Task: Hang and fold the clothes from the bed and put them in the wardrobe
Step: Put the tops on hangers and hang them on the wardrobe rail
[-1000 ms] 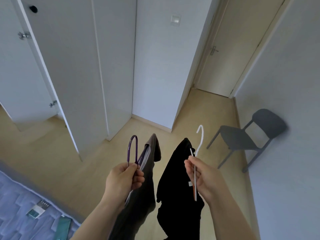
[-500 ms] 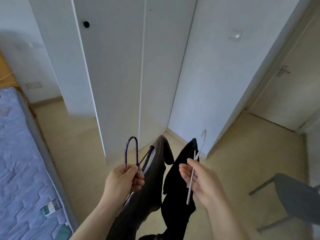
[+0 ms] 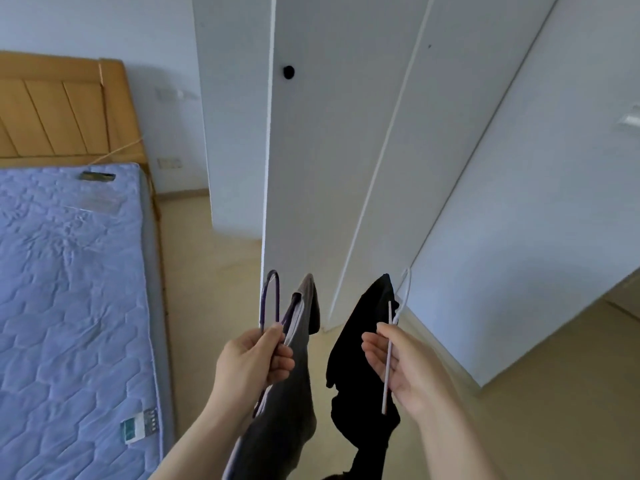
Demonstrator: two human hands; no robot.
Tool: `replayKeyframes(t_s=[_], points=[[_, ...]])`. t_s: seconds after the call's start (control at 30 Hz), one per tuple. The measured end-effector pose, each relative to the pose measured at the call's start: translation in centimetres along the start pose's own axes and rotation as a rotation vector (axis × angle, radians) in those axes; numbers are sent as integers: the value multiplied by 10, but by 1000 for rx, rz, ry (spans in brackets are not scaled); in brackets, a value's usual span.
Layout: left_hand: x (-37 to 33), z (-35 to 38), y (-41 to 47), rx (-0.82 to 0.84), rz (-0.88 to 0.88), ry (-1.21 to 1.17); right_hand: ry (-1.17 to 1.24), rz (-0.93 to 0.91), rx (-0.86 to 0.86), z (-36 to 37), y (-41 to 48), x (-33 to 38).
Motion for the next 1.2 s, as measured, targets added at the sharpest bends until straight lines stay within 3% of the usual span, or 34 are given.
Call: replayKeyframes(t_s=[0.23, 0.87, 1.2], points=[[-35, -21, 55, -87, 11, -46, -81, 35, 106, 61, 66, 20], [-105, -71, 198, -557, 133, -105, -447, 207, 499, 246, 240, 50], [-153, -137, 264, -638, 148, -103, -575, 170, 591, 359, 290, 34]])
Point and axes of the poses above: each hand's wrist, its own y-axis towards the middle knuckle, its own z-axis out of the palm, x = y × z, the point moved 1 cm from there along y, towards the middle knuckle
